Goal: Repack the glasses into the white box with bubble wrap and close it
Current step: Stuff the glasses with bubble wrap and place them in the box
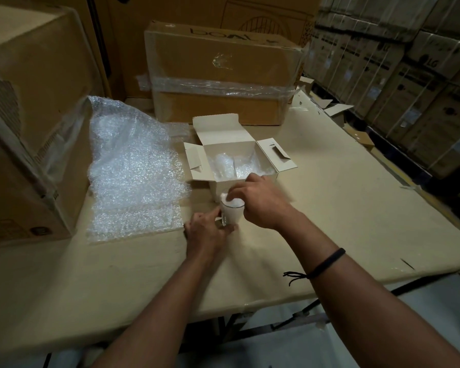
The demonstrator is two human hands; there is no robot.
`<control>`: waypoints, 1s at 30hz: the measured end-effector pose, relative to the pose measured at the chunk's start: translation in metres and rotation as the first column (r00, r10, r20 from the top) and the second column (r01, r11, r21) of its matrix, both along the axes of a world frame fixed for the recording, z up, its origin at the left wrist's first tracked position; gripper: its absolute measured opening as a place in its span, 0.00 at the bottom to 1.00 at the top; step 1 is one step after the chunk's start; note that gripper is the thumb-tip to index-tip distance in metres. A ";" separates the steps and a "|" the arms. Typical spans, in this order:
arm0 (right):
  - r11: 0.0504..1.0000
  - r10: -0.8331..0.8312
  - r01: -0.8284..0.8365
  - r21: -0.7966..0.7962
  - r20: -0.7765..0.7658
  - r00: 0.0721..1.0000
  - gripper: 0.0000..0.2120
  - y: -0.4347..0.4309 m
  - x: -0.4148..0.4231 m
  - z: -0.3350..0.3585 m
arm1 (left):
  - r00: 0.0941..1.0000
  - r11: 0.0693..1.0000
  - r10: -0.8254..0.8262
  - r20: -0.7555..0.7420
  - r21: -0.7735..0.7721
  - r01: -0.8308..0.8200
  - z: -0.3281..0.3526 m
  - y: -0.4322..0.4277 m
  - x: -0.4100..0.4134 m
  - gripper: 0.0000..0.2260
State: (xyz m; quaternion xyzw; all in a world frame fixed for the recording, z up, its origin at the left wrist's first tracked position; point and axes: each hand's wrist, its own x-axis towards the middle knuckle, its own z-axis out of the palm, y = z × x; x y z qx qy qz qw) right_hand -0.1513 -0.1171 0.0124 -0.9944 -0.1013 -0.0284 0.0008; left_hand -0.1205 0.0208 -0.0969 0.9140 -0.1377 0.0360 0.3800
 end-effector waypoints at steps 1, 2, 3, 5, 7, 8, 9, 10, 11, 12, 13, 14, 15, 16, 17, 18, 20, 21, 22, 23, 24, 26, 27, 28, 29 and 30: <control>0.999 -0.032 0.032 -0.029 -0.007 0.999 0.26 -0.002 0.001 -0.002 | 1.000 1.000 0.004 0.001 -0.012 -0.004 0.000 0.000 -0.001 0.17; 0.998 -0.052 0.050 -0.049 -0.030 0.998 0.26 -0.003 0.001 -0.004 | 1.000 1.000 0.004 0.002 -0.027 -0.004 0.000 -0.001 -0.002 0.17; 0.997 -0.061 0.057 -0.060 -0.065 0.996 0.27 -0.004 0.001 -0.006 | 1.000 0.999 0.004 -0.001 -0.041 -0.004 0.000 -0.001 -0.002 0.16; 0.997 -0.062 0.055 -0.057 -0.131 0.989 0.27 -0.002 0.003 -0.005 | 1.000 0.999 0.011 -0.011 -0.049 -0.011 -0.001 -0.001 -0.001 0.16; 0.997 -0.072 0.069 -0.026 -0.148 0.986 0.27 -0.001 0.006 0.002 | 1.000 0.999 0.015 -0.024 -0.034 -0.016 -0.004 -0.001 0.001 0.16; 0.996 -0.084 0.083 -0.011 -0.116 0.990 0.27 -0.003 0.007 0.004 | 1.000 1.000 0.011 -0.026 -0.024 -0.011 -0.004 -0.001 0.001 0.16; 0.995 -0.097 0.097 -0.004 -0.061 0.993 0.26 -0.004 0.007 0.004 | 1.000 1.000 0.007 -0.028 -0.022 -0.007 -0.005 -0.001 0.001 0.16; 0.995 -0.101 0.101 -0.009 -0.018 0.995 0.25 -0.005 0.006 0.004 | 1.000 1.000 0.009 -0.029 -0.028 -0.009 -0.006 -0.002 0.001 0.16; 0.995 -0.093 0.092 -0.023 -0.015 0.996 0.24 -0.003 0.004 0.003 | 1.000 0.999 0.016 -0.027 -0.038 -0.017 -0.006 -0.002 0.000 0.15; 0.996 -0.078 0.076 -0.044 -0.049 0.996 0.24 0.000 0.003 0.002 | 0.999 0.999 0.024 -0.025 -0.039 -0.025 -0.005 -0.002 0.000 0.16; 0.996 -0.058 0.052 -0.072 -0.095 0.994 0.23 0.003 0.002 0.001 | 0.999 0.999 0.026 -0.025 -0.030 -0.027 -0.004 -0.002 0.000 0.16; 0.994 -0.039 0.026 -0.103 -0.123 0.992 0.22 0.007 0.001 0.000 | 0.999 1.000 0.021 -0.027 -0.018 -0.021 -0.004 -0.002 0.000 0.15; 0.991 -0.021 0.003 -0.137 -0.129 0.991 0.22 0.009 0.002 0.000 | 1.000 1.000 0.013 -0.025 -0.009 -0.013 -0.004 -0.001 0.000 0.15; 0.987 -0.009 -0.011 -0.161 -0.126 0.992 0.21 0.010 0.003 0.002 | 1.000 1.000 0.006 -0.024 -0.008 -0.006 -0.003 -0.001 0.001 0.15; 0.986 -0.009 -0.010 -0.164 -0.115 0.993 0.21 0.009 0.004 0.004 | 1.000 1.000 0.006 -0.024 -0.010 -0.006 -0.004 0.000 0.001 0.14; 0.990 -0.017 0.005 -0.141 -0.087 0.996 0.21 0.006 0.005 0.007 | 1.000 1.000 0.012 -0.020 -0.012 -0.013 -0.004 0.000 0.002 0.13; 0.996 -0.060 0.058 -0.074 -0.020 0.998 0.21 -0.002 0.006 0.009 | 1.000 1.000 0.024 -0.015 -0.014 -0.024 -0.005 -0.001 0.001 0.14; 0.996 -0.072 0.071 -0.062 -0.023 0.997 0.21 -0.004 0.006 0.008 | 1.000 0.999 0.025 -0.009 -0.020 -0.025 -0.005 -0.001 0.001 0.14; 0.996 -0.074 0.071 -0.060 -0.051 0.996 0.21 -0.006 0.005 0.007 | 1.000 0.999 0.021 -0.001 -0.027 -0.021 -0.005 -0.002 0.001 0.15; 0.996 -0.065 0.060 -0.059 -0.090 0.994 0.21 -0.007 0.005 0.005 | 1.000 0.999 0.018 0.006 -0.034 -0.018 -0.005 -0.001 0.001 0.16; 0.998 -0.054 0.049 -0.050 -0.124 0.991 0.21 -0.008 0.005 0.003 | 1.000 0.999 0.013 0.009 -0.038 -0.012 -0.005 -0.001 0.001 0.17; 0.999 -0.034 0.036 0.015 -0.137 0.990 0.21 -0.013 0.006 0.000 | 1.000 0.999 0.006 0.007 -0.043 -0.005 -0.006 0.000 0.000 0.20; 0.996 -0.032 0.040 0.077 -0.113 0.993 0.21 -0.017 0.008 -0.001 | 1.000 0.999 0.003 0.003 -0.042 -0.003 -0.006 0.000 0.000 0.21; 0.979 -0.062 0.078 0.188 -0.090 0.994 0.19 -0.021 0.009 -0.002 | 1.000 0.999 0.004 0.003 -0.042 -0.004 -0.007 0.000 0.000 0.22; 0.939 -0.112 0.133 0.316 -0.084 0.990 0.18 -0.025 0.010 -0.002 | 1.000 0.999 0.010 0.008 -0.044 -0.009 -0.007 -0.001 0.000 0.22; 0.874 -0.164 0.194 0.445 -0.106 0.981 0.20 -0.028 0.010 -0.003 | 1.000 0.999 0.017 0.011 -0.042 -0.017 -0.007 -0.001 0.001 0.21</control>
